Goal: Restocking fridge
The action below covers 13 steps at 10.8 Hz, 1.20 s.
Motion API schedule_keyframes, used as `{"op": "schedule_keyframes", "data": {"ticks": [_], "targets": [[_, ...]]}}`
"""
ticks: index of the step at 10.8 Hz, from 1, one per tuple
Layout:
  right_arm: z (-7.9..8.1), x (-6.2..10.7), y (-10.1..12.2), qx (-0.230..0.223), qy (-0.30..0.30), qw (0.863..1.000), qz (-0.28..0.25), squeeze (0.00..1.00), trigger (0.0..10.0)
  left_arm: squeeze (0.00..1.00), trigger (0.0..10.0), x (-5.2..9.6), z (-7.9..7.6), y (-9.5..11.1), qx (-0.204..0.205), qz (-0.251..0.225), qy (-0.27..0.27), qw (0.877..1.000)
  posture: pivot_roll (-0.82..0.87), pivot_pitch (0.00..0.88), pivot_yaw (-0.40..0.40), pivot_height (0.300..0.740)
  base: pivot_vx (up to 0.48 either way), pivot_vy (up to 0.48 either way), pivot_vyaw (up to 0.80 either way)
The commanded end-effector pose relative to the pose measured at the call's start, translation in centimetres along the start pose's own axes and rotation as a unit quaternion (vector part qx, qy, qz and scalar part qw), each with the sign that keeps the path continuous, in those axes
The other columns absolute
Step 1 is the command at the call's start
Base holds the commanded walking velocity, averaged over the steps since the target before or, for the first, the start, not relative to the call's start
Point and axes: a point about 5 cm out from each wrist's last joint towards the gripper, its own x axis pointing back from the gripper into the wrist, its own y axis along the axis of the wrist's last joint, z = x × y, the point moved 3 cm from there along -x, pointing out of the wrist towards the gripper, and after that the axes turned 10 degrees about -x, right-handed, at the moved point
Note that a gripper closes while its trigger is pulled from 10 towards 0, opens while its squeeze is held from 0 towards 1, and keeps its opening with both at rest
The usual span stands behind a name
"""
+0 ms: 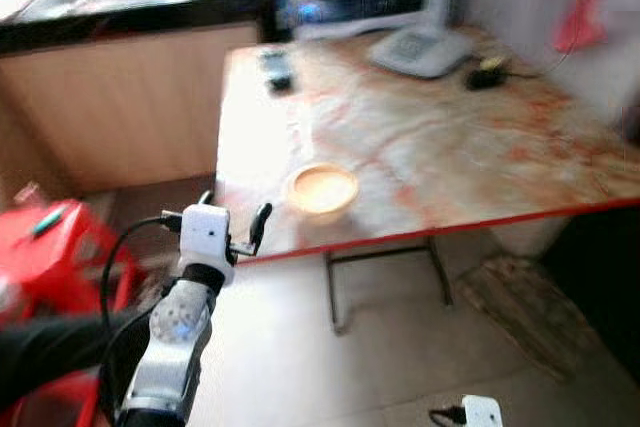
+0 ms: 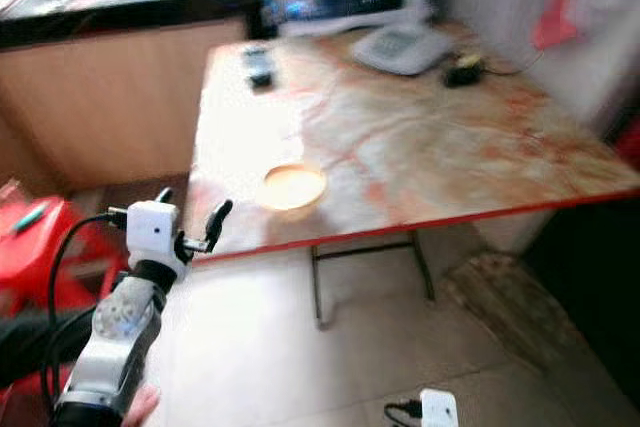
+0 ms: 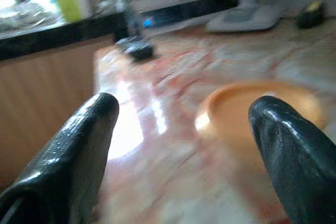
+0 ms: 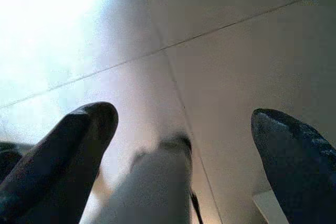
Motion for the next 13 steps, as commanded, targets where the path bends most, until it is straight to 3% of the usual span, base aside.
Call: {"op": "schedule_keyframes", "data": {"ticks": [1,4,8,13], "targets": [[-0.86,0.17,-0.33,0.003,-0.011,1.0,0.006,0.0,10.0,0.0,10.0,-0.26,-0.63,0.72,0.003,-0.011,-0.01,1.0,-0.01,0.0,0.031,0.74,0.341,0.0,0.0],[-0.79,0.15,-0.36,0.0,-0.008,1.0,0.01,0.0,10.0,0.0,10.0,-0.36,-0.61,0.85,0.004,-0.011,-0.009,1.0,-0.01,0.0,0.03,0.74,0.34,0.0,0.0],[-0.65,0.11,-0.21,0.008,-0.004,1.0,0.009,0.0,10.0,0.0,10.0,-0.38,-0.66,1.03,0.008,-0.015,-0.008,1.0,0.0,0.0,0.027,0.74,0.0,0.0,-0.19],[-0.55,0.08,-0.09,0.014,0.0,1.0,0.01,0.0,10.0,0.0,10.0,-0.51,-0.04,0.65,0.085,0.002,0.011,0.996,0.0,0.0,0.026,0.74,0.0,0.0,0.0]]}}
